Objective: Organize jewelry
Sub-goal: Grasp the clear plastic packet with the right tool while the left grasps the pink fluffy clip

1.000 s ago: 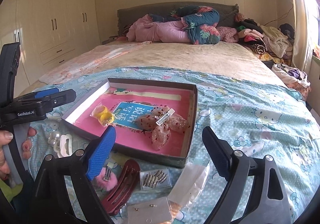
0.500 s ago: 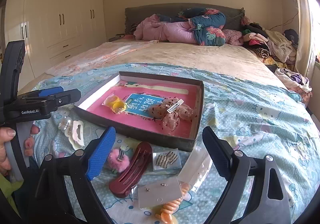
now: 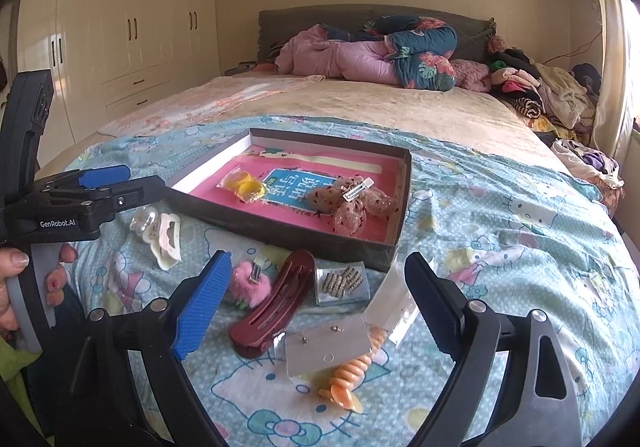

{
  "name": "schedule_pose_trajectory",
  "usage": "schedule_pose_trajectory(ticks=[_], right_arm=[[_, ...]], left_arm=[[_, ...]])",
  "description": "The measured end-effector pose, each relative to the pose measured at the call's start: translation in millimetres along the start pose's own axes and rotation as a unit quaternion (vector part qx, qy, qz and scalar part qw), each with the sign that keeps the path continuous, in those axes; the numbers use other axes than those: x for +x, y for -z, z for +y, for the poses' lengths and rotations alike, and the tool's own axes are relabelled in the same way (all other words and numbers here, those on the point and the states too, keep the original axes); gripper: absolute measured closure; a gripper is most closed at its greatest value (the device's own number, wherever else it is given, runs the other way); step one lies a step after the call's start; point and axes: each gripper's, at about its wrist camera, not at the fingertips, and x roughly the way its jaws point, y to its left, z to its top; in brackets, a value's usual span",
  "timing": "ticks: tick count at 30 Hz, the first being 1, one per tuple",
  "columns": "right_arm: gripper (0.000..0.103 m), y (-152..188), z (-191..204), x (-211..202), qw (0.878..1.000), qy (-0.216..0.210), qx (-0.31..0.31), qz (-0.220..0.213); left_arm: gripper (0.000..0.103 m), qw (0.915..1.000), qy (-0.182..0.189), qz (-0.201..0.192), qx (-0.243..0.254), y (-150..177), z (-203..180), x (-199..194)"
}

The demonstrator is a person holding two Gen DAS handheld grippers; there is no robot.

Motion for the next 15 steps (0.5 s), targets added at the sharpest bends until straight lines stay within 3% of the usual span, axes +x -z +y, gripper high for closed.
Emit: schedule_pose_trajectory(ticks=[15], right_arm=[[0.017, 32.2, -19.9, -14.5, 1.000, 0.012, 0.016, 0.024]], left_arm=[[0.011, 0.9992, 0.018, 0.023, 0.026, 19.1, -28.6, 6.3]])
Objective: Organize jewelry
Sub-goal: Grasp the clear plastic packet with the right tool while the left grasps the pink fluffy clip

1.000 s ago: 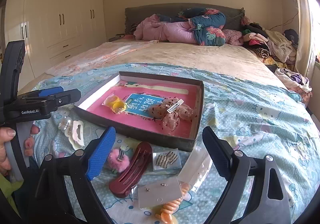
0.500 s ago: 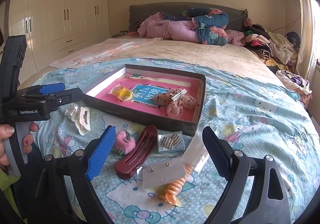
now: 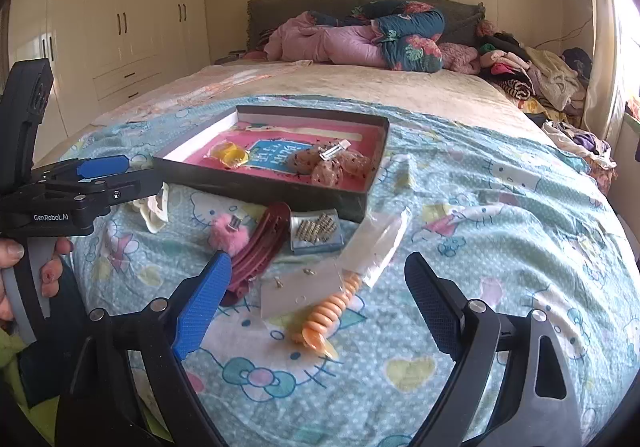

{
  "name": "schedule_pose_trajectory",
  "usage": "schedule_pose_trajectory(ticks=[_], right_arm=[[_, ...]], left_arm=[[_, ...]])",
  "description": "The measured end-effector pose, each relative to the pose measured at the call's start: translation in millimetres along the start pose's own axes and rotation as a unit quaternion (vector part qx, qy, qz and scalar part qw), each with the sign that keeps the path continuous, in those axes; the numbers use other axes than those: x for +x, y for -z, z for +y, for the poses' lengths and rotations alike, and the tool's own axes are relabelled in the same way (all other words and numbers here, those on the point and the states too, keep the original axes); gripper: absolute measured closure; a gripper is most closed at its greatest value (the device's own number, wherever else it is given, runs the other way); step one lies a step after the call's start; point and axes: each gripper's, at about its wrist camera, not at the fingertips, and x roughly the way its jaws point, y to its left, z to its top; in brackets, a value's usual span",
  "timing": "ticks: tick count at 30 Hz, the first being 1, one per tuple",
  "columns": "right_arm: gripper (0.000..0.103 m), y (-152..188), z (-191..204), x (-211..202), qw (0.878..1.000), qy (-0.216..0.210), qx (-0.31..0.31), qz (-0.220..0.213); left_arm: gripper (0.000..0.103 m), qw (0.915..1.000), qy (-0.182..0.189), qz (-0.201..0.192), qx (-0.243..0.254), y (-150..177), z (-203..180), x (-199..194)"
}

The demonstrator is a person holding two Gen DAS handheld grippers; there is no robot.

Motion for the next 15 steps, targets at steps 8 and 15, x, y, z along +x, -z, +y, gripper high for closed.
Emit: schedule_pose_trajectory(ticks=[8, 15], right_arm=[[0.017, 14.7, -11.1, -0.4, 1.000, 0.007, 0.009, 0.010], [0.018, 17.0, -25.9, 6.8, 0.999, 0.018, 0.030, 0.018]], left_arm=[[0.011, 0.9997, 0.011, 0.019, 0.009, 8.5, -13.4, 12.5], [0.011, 0.9989, 0.024, 0.037, 0.012, 13.9, -23.3, 28.3]])
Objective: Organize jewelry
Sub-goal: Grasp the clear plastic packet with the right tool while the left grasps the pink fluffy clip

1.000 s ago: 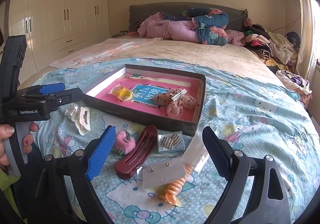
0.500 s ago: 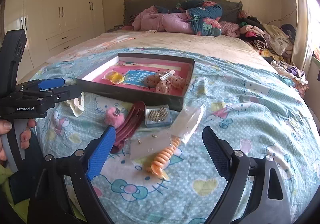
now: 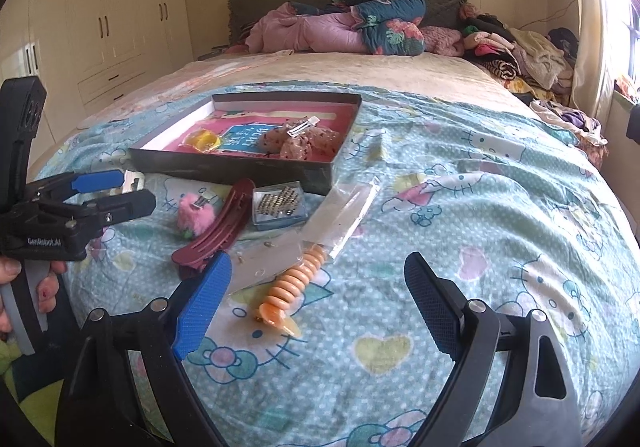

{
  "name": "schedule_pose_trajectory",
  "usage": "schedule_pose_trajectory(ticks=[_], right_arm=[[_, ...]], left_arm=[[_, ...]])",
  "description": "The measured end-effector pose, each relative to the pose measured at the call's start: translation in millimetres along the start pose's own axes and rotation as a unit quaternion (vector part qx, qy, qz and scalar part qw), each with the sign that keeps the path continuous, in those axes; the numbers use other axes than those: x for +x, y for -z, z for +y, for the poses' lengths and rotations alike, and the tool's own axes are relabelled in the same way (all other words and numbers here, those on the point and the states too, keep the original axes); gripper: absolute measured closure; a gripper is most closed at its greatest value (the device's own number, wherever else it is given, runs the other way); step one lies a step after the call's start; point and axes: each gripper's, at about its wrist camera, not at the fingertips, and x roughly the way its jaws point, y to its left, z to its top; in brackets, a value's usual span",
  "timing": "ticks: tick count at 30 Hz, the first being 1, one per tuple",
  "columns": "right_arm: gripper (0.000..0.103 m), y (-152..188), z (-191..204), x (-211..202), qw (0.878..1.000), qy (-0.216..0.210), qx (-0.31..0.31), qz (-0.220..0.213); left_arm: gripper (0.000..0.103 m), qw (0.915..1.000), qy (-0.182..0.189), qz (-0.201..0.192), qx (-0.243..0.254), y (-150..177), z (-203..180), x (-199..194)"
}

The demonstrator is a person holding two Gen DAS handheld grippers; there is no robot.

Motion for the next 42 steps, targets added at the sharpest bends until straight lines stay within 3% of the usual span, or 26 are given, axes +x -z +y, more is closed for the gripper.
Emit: schedule_pose_trajectory(ticks=[13, 22, 28, 32, 37, 42], right_arm=[[0.037, -13.3, -18.3, 36.6, 0.999, 0.010, 0.024, 0.028], [0.054, -24.4, -31.4, 68.3, 0.997, -0.005, 0.051, 0.057], [0.068, -28.0, -32.1, 80.7, 0.995, -0.037, 0.068, 0.067], [0.075, -29.0, -32.9, 80.6, 0.995, -0.033, 0.073, 0.060], [0.080, -27.8, -37.6, 74.1, 0.995, -0.033, 0.077, 0.049], [0.082, -24.7, -39.2, 64.0, 0.996, -0.027, 0.073, 0.038]], left_arm=[[0.012, 0.9994, 0.016, 0.030, -0.004, 1.7, -4.7, 30.1], [0.023, 0.9982, 0.032, 0.049, -0.012, -2.2, -1.2, 49.3], [0.037, 0.9977, 0.036, 0.056, -0.016, -0.6, 0.5, 55.3], [0.044, 0.9974, 0.040, 0.058, -0.017, -2.0, 0.2, 58.5], [0.073, 0.9969, 0.048, 0.060, -0.014, -2.3, -1.9, 60.0], [0.081, 0.9975, 0.045, 0.054, 0.002, -2.1, -9.5, 56.2]])
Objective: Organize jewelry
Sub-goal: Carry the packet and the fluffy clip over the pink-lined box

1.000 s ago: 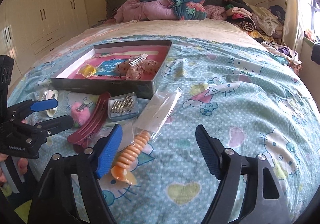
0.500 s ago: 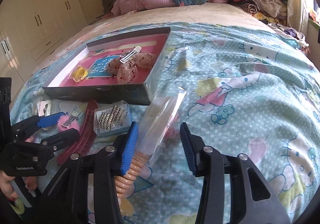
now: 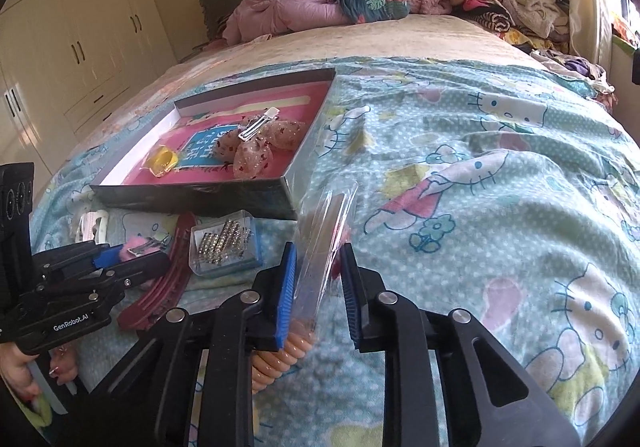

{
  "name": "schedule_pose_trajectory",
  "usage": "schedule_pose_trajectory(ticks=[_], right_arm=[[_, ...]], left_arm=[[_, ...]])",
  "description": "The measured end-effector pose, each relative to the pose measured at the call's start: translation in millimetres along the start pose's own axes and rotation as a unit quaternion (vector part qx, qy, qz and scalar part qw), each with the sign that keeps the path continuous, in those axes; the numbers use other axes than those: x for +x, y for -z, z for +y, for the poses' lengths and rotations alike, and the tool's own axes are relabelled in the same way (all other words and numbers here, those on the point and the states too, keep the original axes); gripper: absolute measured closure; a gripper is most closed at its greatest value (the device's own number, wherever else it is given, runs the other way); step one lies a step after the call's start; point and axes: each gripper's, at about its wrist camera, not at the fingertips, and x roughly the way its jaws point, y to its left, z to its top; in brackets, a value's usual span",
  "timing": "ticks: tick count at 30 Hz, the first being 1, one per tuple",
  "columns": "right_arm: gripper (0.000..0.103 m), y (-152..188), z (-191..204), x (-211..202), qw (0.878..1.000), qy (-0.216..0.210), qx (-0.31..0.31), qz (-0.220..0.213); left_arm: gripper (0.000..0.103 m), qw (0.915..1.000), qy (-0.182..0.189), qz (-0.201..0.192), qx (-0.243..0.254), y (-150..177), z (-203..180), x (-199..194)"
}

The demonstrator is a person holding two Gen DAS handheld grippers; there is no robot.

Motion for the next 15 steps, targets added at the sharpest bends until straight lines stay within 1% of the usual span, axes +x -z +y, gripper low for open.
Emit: schedule_pose_trajectory(ticks=[9, 15], right_arm=[[0.083, 4.5, -5.3, -22.1, 1.000, 0.007, 0.004, -0.019], [0.083, 0.8, 1.9, -35.1, 1.000, 0.004, -0.005, -0.031]], left_arm=[[0.082, 0.9997, 0.000, -0.026, -0.002, -2.1, 0.4, -18.8], [0.082, 0.9992, -0.002, -0.039, -0.005, -4.7, 2.8, -32.3]])
